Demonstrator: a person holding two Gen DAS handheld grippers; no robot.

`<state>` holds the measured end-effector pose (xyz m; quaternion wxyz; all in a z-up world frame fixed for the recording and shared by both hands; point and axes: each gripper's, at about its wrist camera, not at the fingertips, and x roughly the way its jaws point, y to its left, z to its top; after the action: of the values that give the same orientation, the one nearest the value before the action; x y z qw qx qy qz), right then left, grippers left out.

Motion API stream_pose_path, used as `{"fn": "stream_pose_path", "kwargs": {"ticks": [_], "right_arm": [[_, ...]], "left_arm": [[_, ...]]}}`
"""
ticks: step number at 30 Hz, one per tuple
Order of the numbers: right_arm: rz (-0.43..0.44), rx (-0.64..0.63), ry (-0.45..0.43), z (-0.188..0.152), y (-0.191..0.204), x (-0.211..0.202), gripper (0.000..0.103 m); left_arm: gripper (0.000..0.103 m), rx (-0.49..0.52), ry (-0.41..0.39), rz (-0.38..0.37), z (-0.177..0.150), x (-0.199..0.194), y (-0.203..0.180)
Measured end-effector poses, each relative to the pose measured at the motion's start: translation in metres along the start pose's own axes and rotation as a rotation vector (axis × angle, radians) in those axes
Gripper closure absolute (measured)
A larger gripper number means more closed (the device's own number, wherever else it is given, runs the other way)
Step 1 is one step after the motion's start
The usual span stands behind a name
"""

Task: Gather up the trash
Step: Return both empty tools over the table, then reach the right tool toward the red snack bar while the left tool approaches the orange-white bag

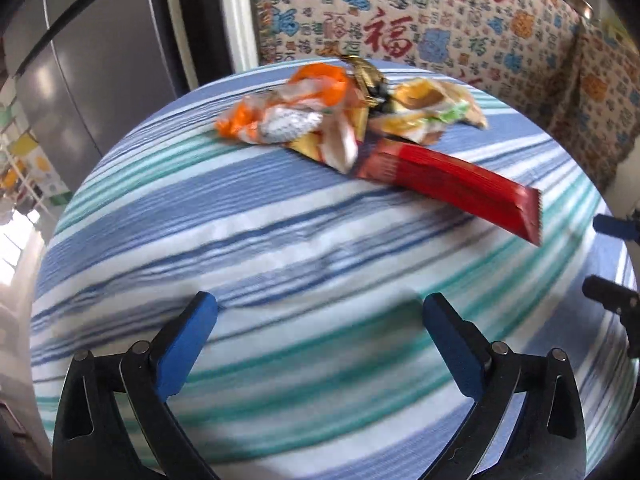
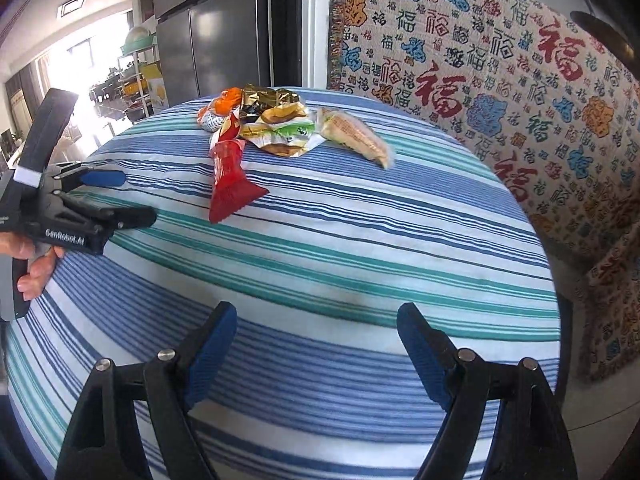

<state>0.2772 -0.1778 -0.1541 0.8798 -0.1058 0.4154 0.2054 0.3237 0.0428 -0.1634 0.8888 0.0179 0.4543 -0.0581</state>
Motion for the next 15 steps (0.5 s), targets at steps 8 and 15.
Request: {"fn": "stream_pose_path", "kwargs": {"ticks": [8,15], "right_arm": [[0.022,0.012,0.032,0.004,0.006,0.019,0.018],[0.105,0.004,-0.084,0.049,0.012,-0.007,0.018]], "left_arm": [[0.0,0.006,0.004,-0.027,0.023,0.018,0.042],[0.0,-0.012,0.005,-0.01,0.026,0.021,0.049]]}}
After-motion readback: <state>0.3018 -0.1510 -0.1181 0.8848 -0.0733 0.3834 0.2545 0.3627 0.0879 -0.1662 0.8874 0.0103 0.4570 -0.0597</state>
